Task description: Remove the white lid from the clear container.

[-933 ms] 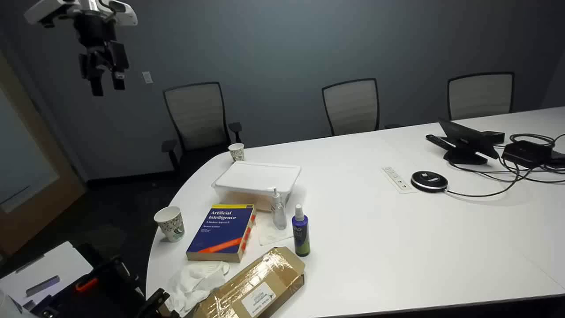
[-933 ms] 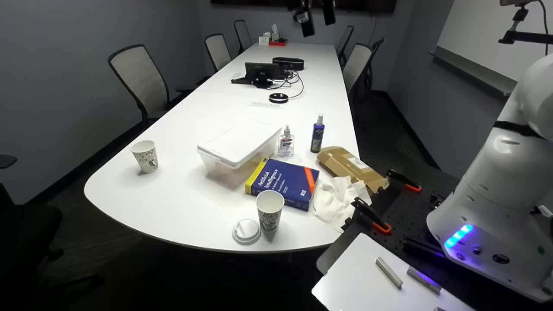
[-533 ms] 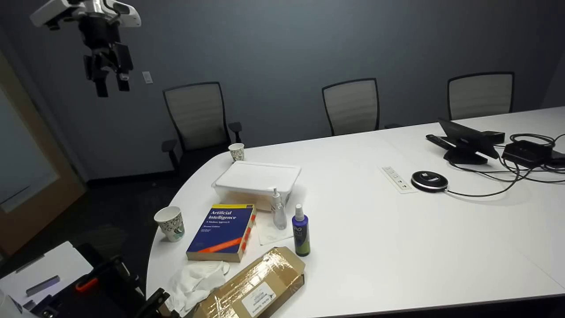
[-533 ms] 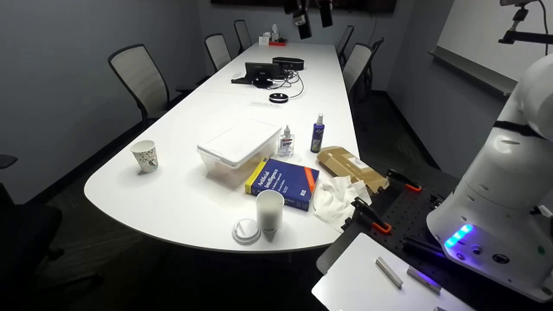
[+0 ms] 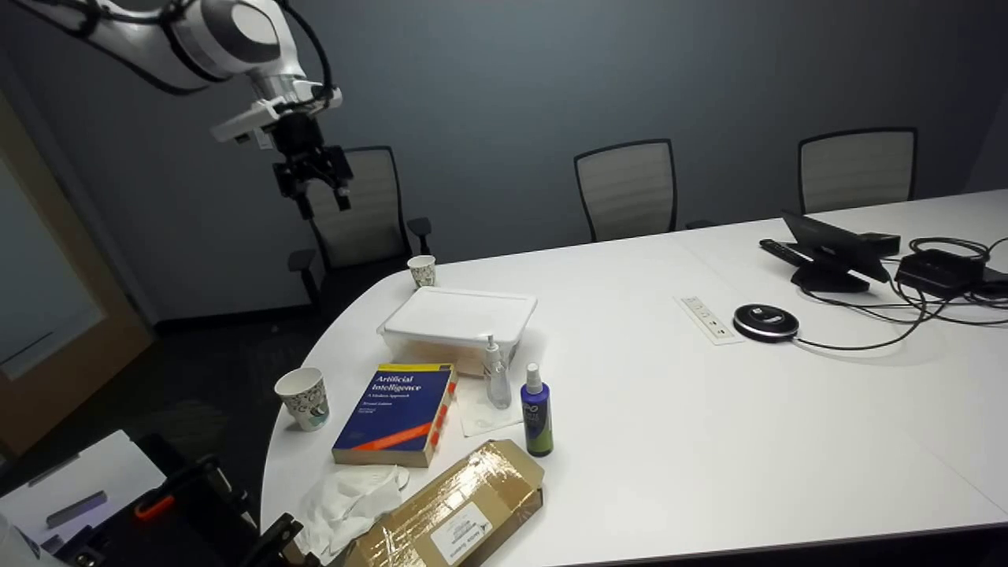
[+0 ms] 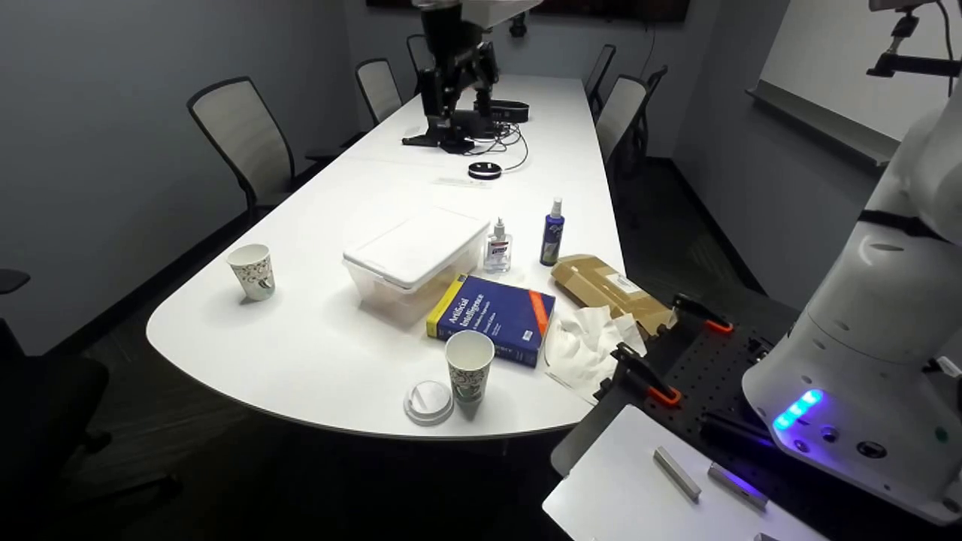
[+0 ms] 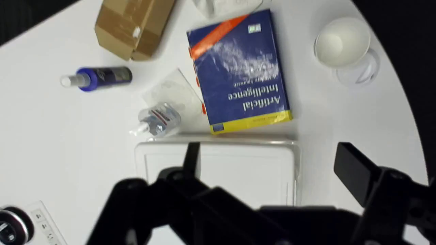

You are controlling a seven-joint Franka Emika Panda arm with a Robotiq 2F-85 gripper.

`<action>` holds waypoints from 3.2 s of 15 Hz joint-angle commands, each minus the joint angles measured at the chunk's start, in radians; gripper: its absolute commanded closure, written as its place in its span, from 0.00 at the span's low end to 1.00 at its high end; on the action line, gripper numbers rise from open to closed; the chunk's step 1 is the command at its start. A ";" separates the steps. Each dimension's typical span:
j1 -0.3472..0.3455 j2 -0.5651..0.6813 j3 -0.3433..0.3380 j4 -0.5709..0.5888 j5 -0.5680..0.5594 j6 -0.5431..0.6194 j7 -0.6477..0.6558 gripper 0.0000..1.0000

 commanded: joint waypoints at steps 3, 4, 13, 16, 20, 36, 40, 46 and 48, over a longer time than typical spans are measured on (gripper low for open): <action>0.076 0.347 -0.060 0.169 -0.143 0.261 0.080 0.00; 0.099 0.402 -0.078 0.198 -0.167 0.295 0.093 0.00; 0.229 0.698 -0.178 0.388 -0.143 0.410 0.138 0.00; 0.250 0.738 -0.204 0.419 -0.145 0.413 0.160 0.00; 0.263 0.783 -0.226 0.455 -0.141 0.409 0.178 0.00; 0.276 0.903 -0.309 0.568 -0.147 0.395 0.229 0.00; 0.276 0.904 -0.336 0.566 -0.152 0.396 0.253 0.00; 0.274 0.892 -0.387 0.561 -0.162 0.393 0.290 0.00; 0.273 0.897 -0.405 0.562 -0.167 0.389 0.292 0.00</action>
